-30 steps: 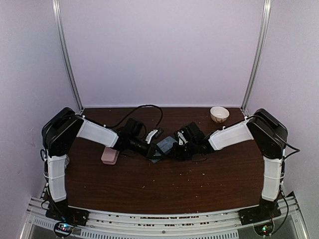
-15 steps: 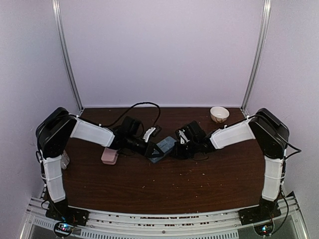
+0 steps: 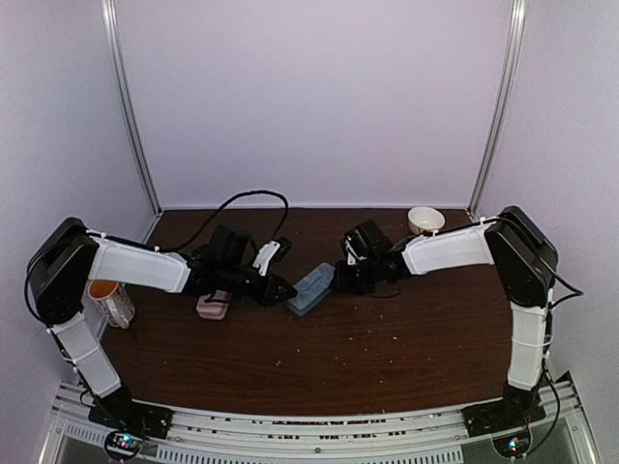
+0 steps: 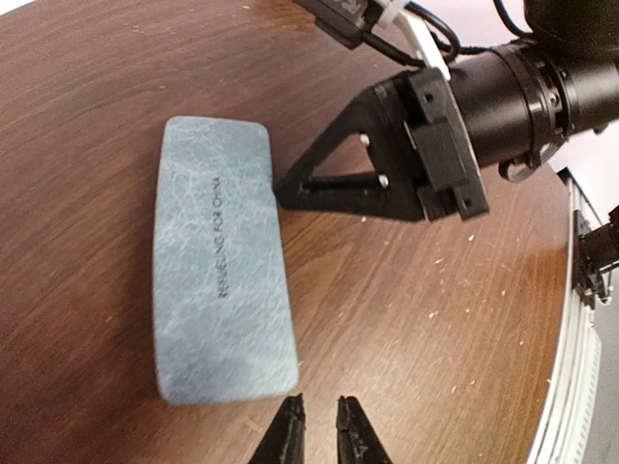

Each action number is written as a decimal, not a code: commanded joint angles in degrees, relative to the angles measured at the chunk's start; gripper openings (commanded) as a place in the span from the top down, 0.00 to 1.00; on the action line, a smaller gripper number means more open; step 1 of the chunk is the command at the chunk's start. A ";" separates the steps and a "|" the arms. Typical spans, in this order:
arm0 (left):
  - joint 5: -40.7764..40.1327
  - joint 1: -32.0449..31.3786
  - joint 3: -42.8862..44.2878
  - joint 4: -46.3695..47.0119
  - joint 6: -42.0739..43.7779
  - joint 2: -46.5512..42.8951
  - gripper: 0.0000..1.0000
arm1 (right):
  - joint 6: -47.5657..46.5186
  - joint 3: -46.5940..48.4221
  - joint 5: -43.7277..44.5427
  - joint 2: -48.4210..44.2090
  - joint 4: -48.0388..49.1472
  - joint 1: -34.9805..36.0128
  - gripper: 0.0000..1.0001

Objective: Organize the sunglasses
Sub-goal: Rotate the case with sunglasses to the center of the board.

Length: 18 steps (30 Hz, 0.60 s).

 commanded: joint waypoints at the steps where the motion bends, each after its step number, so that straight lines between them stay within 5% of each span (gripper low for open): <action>1: -6.42 -0.27 -4.21 2.01 2.05 -5.16 0.85 | 1.55 4.96 1.95 3.72 -3.81 -0.18 0.81; 12: -14.38 -0.27 -12.99 1.69 3.27 -14.23 0.85 | 1.29 20.33 -1.33 11.80 -5.63 1.15 0.80; 18: -25.47 -0.23 -15.81 -2.21 4.25 -23.87 0.85 | -2.66 25.52 -1.91 10.68 -6.69 1.13 0.77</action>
